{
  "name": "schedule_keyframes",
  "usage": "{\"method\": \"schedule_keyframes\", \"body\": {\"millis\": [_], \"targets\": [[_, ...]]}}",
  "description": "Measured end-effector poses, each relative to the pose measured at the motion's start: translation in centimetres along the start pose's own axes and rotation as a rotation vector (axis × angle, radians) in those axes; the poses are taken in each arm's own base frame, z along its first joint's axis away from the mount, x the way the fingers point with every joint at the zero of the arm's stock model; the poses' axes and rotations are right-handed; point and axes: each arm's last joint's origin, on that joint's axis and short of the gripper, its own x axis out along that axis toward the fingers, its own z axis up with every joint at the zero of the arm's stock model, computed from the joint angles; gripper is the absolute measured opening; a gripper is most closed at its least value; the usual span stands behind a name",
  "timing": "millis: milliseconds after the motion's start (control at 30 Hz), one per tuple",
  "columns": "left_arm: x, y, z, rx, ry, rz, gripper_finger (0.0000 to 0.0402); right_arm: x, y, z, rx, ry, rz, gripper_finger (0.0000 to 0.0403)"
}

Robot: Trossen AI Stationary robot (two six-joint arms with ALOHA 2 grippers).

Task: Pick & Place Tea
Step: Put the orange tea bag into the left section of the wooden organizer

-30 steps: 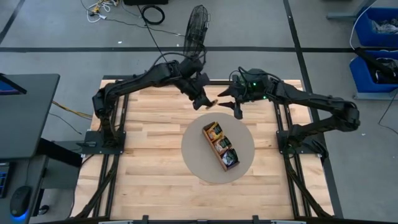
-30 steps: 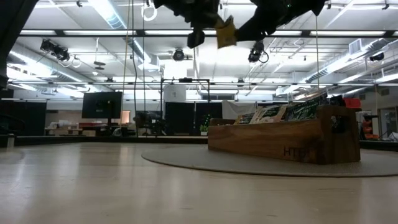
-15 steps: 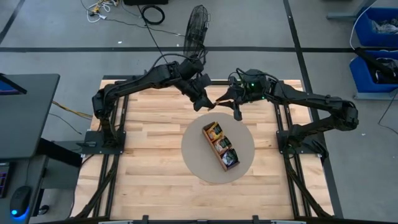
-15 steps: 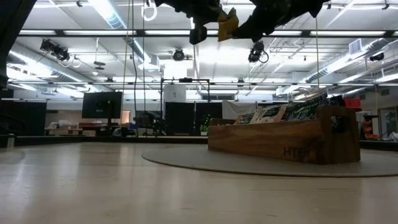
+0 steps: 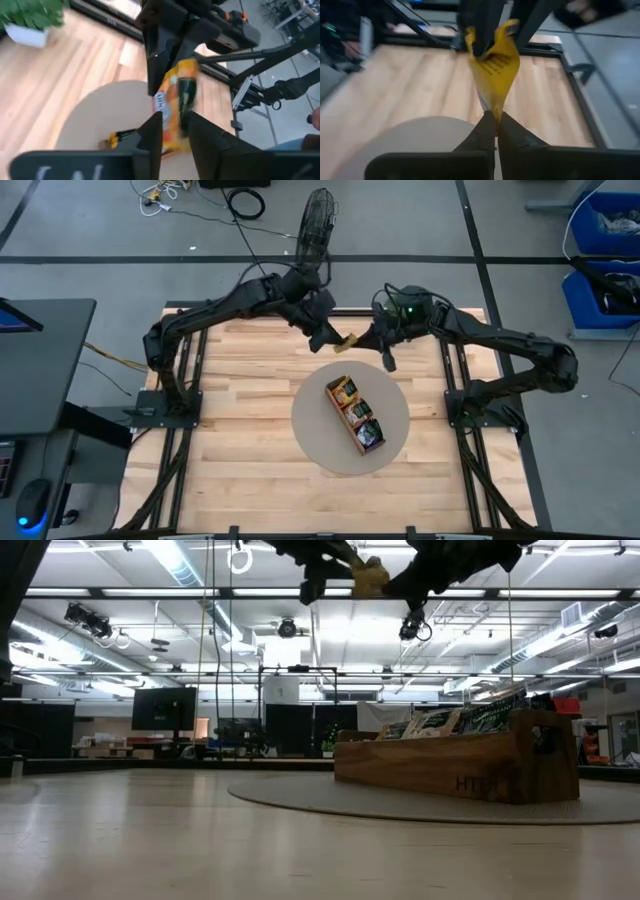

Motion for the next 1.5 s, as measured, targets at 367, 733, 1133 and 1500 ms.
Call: {"method": "schedule_keyframes", "body": {"millis": [367,733,1133,1500], "targets": [[-3.8,-0.6,0.9,0.049,-0.099,0.026,0.0218,-2.6,-1.4,0.5,0.210,-0.167,0.323,0.0000],[-2.9,-1.1,0.7,0.051,-0.069,-0.023,0.0273,-3.1,-1.8,2.6,0.103,-0.335,0.358,0.0000],[-3.3,-2.8,0.5,0.231,-0.084,-0.061,0.0255,-2.9,-1.8,3.6,0.078,-0.403,0.175,0.0000],[-3.3,-2.8,1.0,0.254,-0.136,-0.001,0.0253,-1.9,-0.9,3.3,0.248,-0.327,0.152,0.0000]]}}
